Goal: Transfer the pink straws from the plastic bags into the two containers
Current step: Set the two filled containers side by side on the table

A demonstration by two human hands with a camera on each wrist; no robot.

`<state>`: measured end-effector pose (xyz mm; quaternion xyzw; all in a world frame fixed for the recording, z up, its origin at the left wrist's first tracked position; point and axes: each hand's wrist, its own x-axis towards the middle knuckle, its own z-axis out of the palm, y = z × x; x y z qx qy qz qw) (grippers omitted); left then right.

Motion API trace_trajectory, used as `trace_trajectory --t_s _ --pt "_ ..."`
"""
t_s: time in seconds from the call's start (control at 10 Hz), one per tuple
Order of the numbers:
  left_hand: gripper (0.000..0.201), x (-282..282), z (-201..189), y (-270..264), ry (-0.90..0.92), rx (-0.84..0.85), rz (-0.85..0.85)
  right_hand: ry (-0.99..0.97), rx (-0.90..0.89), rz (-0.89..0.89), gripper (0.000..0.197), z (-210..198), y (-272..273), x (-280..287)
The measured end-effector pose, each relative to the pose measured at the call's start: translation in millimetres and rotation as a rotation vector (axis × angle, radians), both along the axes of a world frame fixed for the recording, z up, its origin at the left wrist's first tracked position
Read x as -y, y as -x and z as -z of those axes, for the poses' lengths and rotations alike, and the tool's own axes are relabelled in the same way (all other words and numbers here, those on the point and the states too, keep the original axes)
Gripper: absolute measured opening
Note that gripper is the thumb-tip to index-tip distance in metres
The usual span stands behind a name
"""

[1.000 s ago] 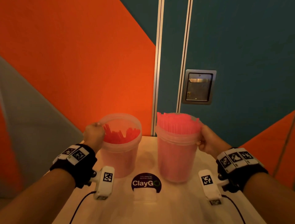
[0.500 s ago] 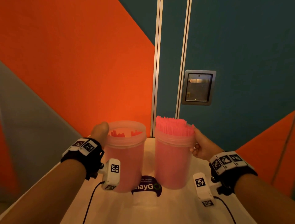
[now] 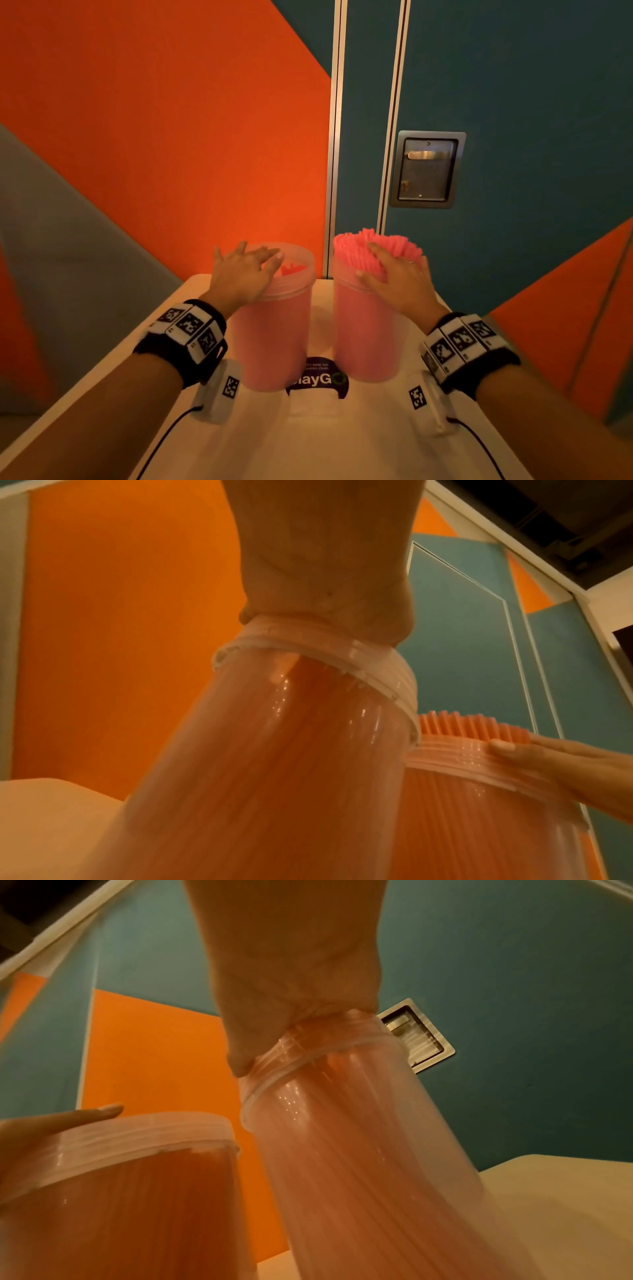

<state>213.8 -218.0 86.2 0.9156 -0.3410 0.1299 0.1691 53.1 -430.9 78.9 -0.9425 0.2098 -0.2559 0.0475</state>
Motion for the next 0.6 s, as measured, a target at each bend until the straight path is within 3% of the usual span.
trace_trajectory --t_s 0.2,0.4,0.5,0.6 --pt "0.051 -2 -3 3 0.009 -0.018 0.003 -0.04 0.099 -0.031 0.077 5 -6 4" --pt "0.055 4 -2 -6 -0.014 -0.031 -0.018 -0.04 0.049 0.012 0.096 3 -12 -2" --pt "0.096 3 1 -13 0.017 -0.049 0.034 -0.084 -0.05 -0.005 0.104 2 -14 -5" --pt "0.067 -8 3 -12 0.462 -0.14 0.209 -0.169 -0.106 0.014 0.096 -18 -15 -10"
